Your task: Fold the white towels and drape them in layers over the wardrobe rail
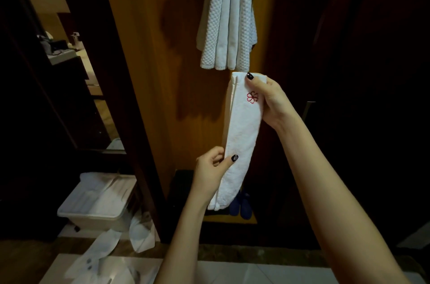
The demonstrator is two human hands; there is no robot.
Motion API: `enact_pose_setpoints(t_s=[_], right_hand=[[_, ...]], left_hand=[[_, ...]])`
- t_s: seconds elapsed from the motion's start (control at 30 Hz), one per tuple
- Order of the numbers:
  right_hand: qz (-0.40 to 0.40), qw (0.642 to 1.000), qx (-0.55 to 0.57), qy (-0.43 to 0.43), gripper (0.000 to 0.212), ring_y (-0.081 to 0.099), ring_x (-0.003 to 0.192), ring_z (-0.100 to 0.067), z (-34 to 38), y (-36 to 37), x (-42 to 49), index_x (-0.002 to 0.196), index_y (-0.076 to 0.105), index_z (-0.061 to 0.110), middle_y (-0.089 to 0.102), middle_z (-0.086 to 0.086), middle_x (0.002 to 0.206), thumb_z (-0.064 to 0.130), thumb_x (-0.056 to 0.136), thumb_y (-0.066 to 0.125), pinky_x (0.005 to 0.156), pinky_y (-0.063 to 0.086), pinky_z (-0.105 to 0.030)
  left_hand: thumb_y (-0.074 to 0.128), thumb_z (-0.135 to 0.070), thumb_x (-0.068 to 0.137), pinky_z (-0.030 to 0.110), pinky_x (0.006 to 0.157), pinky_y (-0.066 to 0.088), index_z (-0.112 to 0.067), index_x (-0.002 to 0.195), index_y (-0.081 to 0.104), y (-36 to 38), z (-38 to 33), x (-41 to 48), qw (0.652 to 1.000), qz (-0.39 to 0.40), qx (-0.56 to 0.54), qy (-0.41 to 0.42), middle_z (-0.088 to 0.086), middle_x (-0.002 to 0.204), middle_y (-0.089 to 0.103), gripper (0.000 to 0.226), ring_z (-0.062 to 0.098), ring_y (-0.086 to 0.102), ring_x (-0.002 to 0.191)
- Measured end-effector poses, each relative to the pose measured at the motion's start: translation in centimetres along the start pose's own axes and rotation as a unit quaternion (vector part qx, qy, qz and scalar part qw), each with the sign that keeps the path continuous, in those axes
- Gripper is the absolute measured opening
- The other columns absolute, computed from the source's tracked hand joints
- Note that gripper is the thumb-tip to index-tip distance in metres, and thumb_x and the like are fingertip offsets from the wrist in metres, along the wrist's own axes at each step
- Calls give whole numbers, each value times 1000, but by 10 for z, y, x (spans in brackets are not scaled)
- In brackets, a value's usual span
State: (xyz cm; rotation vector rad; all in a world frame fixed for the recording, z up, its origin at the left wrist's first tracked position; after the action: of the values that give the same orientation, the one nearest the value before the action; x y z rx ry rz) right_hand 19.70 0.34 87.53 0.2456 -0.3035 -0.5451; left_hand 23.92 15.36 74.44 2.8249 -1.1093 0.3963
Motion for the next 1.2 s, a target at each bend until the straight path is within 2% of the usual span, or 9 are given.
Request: enact_pose_setpoints(t_s=[0.1, 0.17, 0.37, 0.5, 0.6, 0.7, 0.93, 1.07, 1.2], right_hand=[[36, 998, 47, 17, 16, 70, 74, -15, 0, 6, 2, 98, 63, 4, 73, -5, 82, 18, 89, 60, 69, 57, -28], [63, 995, 69, 23, 21, 70, 75, -15, 3, 12, 1, 96, 63, 3, 73, -6, 82, 20, 85, 60, 70, 58, -28], [72, 997, 2, 14, 17, 70, 72, -15, 16, 12, 9, 93, 64, 4, 73, -5, 80, 20, 90, 59, 67, 57, -27], [51, 999, -15, 2, 18, 70, 75, -17, 20, -2, 17, 95, 65, 5, 72, -8, 84, 21, 88, 65, 72, 58, -29], [7, 999, -49, -17, 15, 69, 76, -17, 24, -18, 19, 98, 65, 6, 71, -7, 86, 18, 89, 66, 72, 57, -29], [-37, 988, -136, -59, 6, 67, 73, -15, 33, -31, 19, 89, 65, 10, 69, -5, 81, 14, 87, 69, 67, 56, -28], [-145, 942, -269, -136, 12, 65, 68, -12, 44, -62, 22, 76, 65, 13, 67, -5, 76, 17, 83, 75, 59, 52, -24], [-203, 933, -259, -144, 13, 64, 67, -11, 44, -83, 24, 75, 64, 15, 67, -4, 75, 17, 84, 73, 57, 51, -21], [-269, 925, -227, -143, 12, 65, 71, -14, 40, -110, 24, 75, 65, 18, 66, -3, 76, 19, 83, 73, 63, 52, -26]], left_hand=[[75, -15, 83, 14, 83, 39, -11, 70, 62, -2, -4, 2, 997, -19, 73, 10, -5, 108, 59, 19, 4, 52, 100], [74, -15, 83, 13, 94, 29, -12, 68, 59, -1, -10, 5, 993, -21, 111, 17, -16, 132, 37, 21, -1, 35, 122], [80, -19, 78, 22, 64, 34, 8, 69, 58, 3, -8, 23, 996, 11, 88, 13, 6, 78, 47, 36, 10, 45, 71], [76, -48, 69, 29, 65, 35, 5, 67, 57, 13, -2, 28, 996, 53, 70, 3, 10, 79, 46, 56, 14, 45, 72], [74, -47, 70, 40, 68, 45, -8, 69, 62, 14, 2, 30, 995, 61, 74, 2, 16, 83, 54, 40, 27, 53, 75], [77, -40, 70, 47, 80, 50, 4, 76, 60, 15, 17, 30, 991, 87, 101, -7, 22, 95, 59, 48, 38, 58, 91], [64, -21, 93, 35, 72, 42, 9, 76, 58, 24, 53, 22, 981, 131, 127, -61, 11, 85, 53, 35, 21, 52, 75], [64, -10, 92, 33, 84, 51, -9, 101, 68, 25, 62, 14, 988, 108, 73, -81, 6, 102, 70, 10, 15, 66, 95], [65, -8, 90, 22, 75, 47, -26, 106, 52, 12, 57, 18, 998, 25, 21, -54, 7, 96, 66, 27, 10, 63, 86]])
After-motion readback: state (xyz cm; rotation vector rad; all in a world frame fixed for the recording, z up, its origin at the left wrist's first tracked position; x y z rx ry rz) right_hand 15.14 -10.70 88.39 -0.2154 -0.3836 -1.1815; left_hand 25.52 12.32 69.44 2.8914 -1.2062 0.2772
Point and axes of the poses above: each hand's wrist, its own x-axis towards the middle knuckle, its own y-axis out of the palm, z = x × y, the point moved 8 cm from there along x, towards the middle knuckle
